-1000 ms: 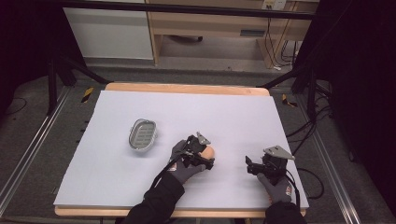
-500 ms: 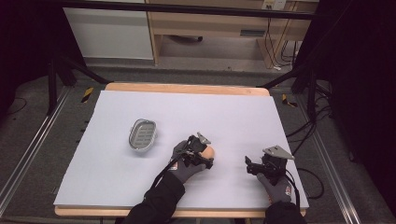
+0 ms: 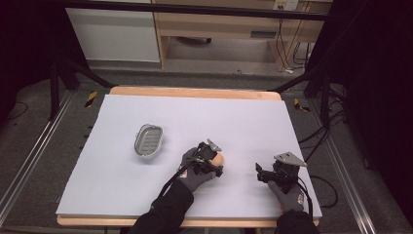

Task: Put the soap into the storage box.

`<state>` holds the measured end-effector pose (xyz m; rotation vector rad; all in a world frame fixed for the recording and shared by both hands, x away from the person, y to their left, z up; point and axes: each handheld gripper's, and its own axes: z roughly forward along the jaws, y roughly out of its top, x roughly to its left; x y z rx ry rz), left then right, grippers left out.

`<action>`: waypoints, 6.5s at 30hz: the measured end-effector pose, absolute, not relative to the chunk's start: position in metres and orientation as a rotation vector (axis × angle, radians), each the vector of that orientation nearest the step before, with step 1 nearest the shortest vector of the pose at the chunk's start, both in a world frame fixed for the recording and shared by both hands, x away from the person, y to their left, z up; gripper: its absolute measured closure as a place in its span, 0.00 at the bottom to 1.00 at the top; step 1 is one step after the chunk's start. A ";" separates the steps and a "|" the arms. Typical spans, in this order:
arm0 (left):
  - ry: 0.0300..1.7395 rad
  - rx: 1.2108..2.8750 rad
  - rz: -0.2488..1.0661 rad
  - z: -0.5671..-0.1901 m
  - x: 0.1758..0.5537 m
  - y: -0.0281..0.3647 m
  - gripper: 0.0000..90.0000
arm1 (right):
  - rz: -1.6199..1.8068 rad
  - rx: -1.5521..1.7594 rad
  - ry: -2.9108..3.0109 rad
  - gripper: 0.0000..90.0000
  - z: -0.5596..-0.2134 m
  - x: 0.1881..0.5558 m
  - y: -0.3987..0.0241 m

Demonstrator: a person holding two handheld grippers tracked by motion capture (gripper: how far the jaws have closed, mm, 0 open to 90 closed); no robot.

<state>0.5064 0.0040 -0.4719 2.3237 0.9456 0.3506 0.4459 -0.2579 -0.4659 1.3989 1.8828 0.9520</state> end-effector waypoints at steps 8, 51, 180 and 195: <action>0.965 2.332 0.350 -0.470 0.507 0.002 0.33 | 0.952 1.404 1.880 0.07 -0.466 0.446 -0.258; 0.950 2.243 0.351 -0.444 0.492 0.029 0.35 | 0.957 1.396 1.875 0.07 -0.465 0.445 -0.260; 1.362 2.052 0.536 -0.423 0.543 0.204 0.36 | 0.937 1.372 1.887 0.07 -0.466 0.444 -0.254; 1.356 2.042 0.551 -0.425 0.541 0.202 0.35 | 0.940 1.371 1.885 0.07 -0.466 0.443 -0.254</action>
